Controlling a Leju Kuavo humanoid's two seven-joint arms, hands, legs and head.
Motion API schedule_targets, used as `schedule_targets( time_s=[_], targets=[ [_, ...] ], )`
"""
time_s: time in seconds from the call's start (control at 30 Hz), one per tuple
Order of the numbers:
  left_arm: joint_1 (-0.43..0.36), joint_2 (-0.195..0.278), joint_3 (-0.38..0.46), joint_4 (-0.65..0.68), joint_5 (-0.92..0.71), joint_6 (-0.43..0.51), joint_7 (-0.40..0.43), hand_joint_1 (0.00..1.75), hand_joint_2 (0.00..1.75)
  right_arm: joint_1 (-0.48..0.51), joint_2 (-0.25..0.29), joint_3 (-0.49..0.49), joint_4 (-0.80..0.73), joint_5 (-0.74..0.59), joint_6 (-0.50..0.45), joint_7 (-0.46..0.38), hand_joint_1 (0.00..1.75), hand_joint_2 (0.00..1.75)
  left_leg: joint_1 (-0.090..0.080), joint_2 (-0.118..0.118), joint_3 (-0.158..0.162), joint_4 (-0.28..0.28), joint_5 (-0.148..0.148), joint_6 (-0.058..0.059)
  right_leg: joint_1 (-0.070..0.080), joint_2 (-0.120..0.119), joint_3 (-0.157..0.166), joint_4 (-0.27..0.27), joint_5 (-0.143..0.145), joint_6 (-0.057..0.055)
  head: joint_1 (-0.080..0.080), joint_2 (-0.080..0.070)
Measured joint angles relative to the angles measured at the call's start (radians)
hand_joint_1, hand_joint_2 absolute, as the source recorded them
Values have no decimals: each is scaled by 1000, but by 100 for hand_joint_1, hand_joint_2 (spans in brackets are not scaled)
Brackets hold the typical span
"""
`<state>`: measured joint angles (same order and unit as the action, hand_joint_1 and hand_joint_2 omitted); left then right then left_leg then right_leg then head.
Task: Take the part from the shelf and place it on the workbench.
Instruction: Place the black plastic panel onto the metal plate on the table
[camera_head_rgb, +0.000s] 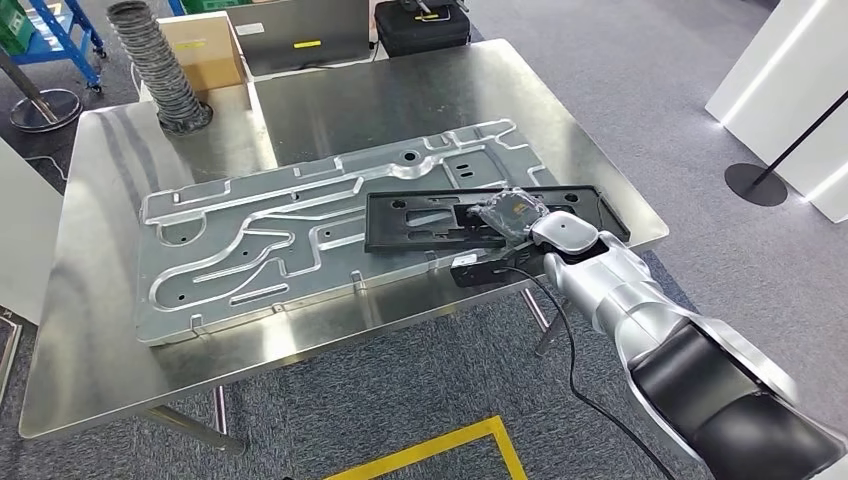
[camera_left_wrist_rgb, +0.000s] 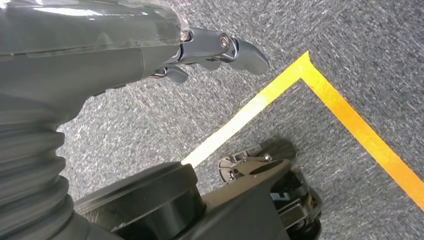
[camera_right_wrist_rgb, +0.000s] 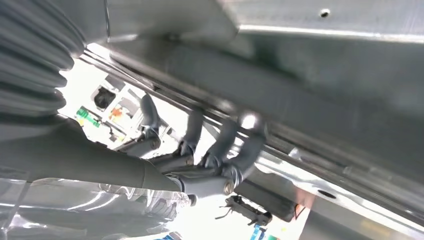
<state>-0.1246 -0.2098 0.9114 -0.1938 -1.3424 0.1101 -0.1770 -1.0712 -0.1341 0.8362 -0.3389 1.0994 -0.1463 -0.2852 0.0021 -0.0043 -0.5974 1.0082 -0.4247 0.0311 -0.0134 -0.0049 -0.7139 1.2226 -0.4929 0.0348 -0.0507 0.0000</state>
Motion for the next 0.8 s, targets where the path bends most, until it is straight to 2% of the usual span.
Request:
schedule_targets(
  time_s=[0.07,0.1,0.17,0.23,0.27,0.3,0.37,0.4,0.43,0.47,0.5,0.53,0.6,0.63,0.73,0.8],
  targets=[
    [0,0,0,0,2,-6,2,0,44,-5,5,-7,3,-1,-1,1,0,0,-2,-1,-1,5,-3,-5,4,0,66,-140,54,-10,0,0],
    [0,0,0,0,2,-11,4,0,0,-6,8,-10,4,-1,-1,1,0,0,-4,-1,-2,6,-5,-9,6,1,87,-185,66,-14,0,0],
    [0,0,-2,0,1,-19,8,0,0,-6,10,-14,7,-2,-1,1,0,0,-6,0,-3,6,-6,-19,11,3,94,-204,68,-22,0,0],
    [-1,0,-4,0,1,-25,10,0,0,-6,10,-17,9,-2,-1,1,0,0,-6,0,-4,10,-13,-29,5,3,99,-212,72,-32,0,0],
    [-2,0,-5,0,1,-27,11,0,0,-6,9,-18,9,-2,-1,1,0,0,-6,0,-12,31,-29,-34,2,3,102,-217,75,-38,0,0],
    [-2,0,-6,0,1,-29,12,0,0,-6,8,-18,9,-2,-1,1,0,0,-5,0,-30,74,-56,-39,-1,2,104,-221,77,-42,0,0],
    [-1,1,-7,0,0,-32,13,0,0,-3,1,-18,10,-3,-1,2,0,0,0,0,-89,206,-120,-48,0,1,105,-222,77,-46,0,0],
    [-1,1,-7,0,0,-34,13,0,0,0,-2,-18,10,-3,-1,2,0,0,2,0,-116,264,-139,-51,0,1,105,-222,77,-46,0,0],
    [-1,1,-7,0,0,-34,13,0,0,3,-5,-18,10,-3,0,2,0,0,4,0,-129,290,-140,-53,0,2,105,-221,76,-46,0,0],
    [-1,1,-8,0,0,-35,13,0,0,5,-7,-18,11,-3,0,2,0,0,6,0,-123,276,-122,-54,0,2,105,-221,76,-45,0,0],
    [-1,2,-8,0,0,-35,13,0,0,7,-8,-19,11,-3,0,2,0,0,8,1,-99,223,-89,-55,-1,3,106,-219,75,-44,0,0],
    [-2,2,-8,0,0,-35,13,0,0,7,-8,-19,11,-3,0,2,0,0,10,1,-63,148,-53,-53,-1,4,106,-217,74,-42,0,0],
    [-5,2,-8,0,0,-36,12,0,0,5,-9,-20,10,-4,0,2,0,0,8,0,-7,33,-15,-46,1,6,104,-213,72,-32,0,0],
    [-5,2,-9,0,0,-36,11,0,0,5,-10,-21,10,-4,0,2,0,0,7,-1,3,9,-12,-40,2,7,103,-212,72,-26,0,0],
    [-4,4,-9,0,2,-36,10,0,0,3,-9,-25,10,-4,0,6,0,0,4,-1,6,0,-7,-21,-1,7,99,-210,70,-8,0,0],
    [-4,4,-9,0,7,-35,10,0,0,-5,-2,-32,11,-3,2,13,0,0,6,2,8,-7,-2,-9,-3,7,76,-157,35,2,0,0]
  ],
)
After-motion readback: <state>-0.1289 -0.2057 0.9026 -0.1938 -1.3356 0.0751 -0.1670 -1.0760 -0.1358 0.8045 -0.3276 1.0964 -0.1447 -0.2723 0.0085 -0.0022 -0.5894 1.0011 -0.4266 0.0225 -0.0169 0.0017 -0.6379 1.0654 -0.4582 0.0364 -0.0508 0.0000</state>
